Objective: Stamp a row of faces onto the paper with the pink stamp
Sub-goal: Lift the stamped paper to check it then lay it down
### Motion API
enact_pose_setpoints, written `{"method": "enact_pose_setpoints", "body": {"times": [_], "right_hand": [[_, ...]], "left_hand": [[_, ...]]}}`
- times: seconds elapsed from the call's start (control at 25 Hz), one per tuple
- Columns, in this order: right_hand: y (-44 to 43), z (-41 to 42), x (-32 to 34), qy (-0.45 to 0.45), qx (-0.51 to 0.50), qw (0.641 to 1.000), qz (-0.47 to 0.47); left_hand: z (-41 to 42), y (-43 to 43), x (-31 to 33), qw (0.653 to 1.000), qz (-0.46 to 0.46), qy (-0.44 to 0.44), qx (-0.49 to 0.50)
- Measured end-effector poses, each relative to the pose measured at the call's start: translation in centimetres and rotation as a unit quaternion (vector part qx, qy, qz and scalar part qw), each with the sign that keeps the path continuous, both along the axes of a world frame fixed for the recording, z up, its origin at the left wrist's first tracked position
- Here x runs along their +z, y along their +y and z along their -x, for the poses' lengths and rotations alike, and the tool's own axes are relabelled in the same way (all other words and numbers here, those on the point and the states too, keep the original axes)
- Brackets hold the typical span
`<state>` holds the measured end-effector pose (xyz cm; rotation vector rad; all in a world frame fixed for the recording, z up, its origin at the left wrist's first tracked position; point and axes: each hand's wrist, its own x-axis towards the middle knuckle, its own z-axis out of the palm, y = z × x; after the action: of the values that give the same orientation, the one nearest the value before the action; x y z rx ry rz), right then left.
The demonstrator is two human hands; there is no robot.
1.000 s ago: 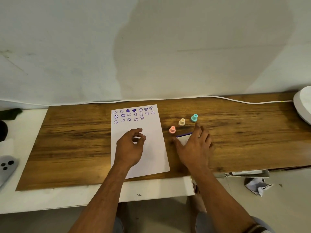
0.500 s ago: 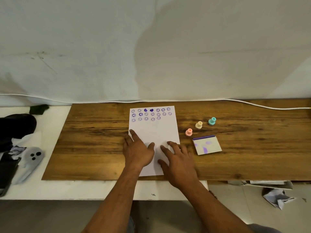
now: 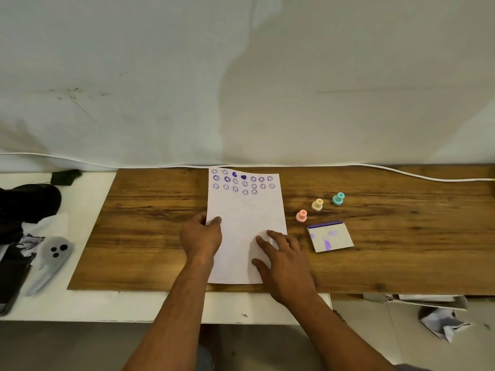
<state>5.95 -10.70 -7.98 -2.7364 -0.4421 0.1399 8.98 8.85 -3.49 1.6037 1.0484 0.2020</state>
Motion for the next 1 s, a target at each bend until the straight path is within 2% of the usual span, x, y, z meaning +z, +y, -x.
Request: {"method": "enact_pose_setpoints", "body": {"times": [0.08,0.16,0.36,0.4,0.56,0.76,0.8,0.84,0.92,1.0], "right_hand": [[-0.1,-0.1,0.2,0.034,0.004,0.999,-0.021],[-0.4,-0.5,1.0,0.066,-0.019,0.994,-0.087],[-1.9,-2.3,4.1,0.019,-0.173,0.947,-0.269],[-2.3,-2.7,4.5,0.04,-0.212,0.93,-0.299],[-3.2,-3.6,5.3,0.253,-0.279,0.803,-0.461],[-3.7,-4.6,5.3,0.337,-0.342,0.654,-0.585],[-3.8,-4.8,5.5,0.345,-0.341,0.638,-0.598],[-3.9,-5.0,5.7,0.33,-0.34,0.648,-0.597],[-4.4,-5.6,5.6,0.252,-0.325,0.703,-0.58],[-4.9,-6.1,5.7,0.197,-0.294,0.718,-0.6]], "left_hand": [[0.2,0.1,0.1,0.999,-0.036,-0.011,-0.007],[0.0,0.2,0.2,0.999,-0.029,-0.041,-0.014],[-0.3,1.4,1.4,0.989,0.074,-0.129,-0.015],[-0.3,1.6,1.6,0.985,0.103,-0.139,-0.017],[-0.1,1.2,2.0,0.968,0.192,-0.153,-0.044],[-0.2,1.2,1.8,0.979,0.152,-0.119,-0.061],[-0.2,1.2,1.8,0.982,0.135,-0.114,-0.065],[-0.1,1.1,1.8,0.984,0.12,-0.114,-0.07],[-0.1,1.5,1.8,0.979,0.128,-0.133,-0.089],[-0.1,1.7,2.0,0.965,0.171,-0.165,-0.108]]}}
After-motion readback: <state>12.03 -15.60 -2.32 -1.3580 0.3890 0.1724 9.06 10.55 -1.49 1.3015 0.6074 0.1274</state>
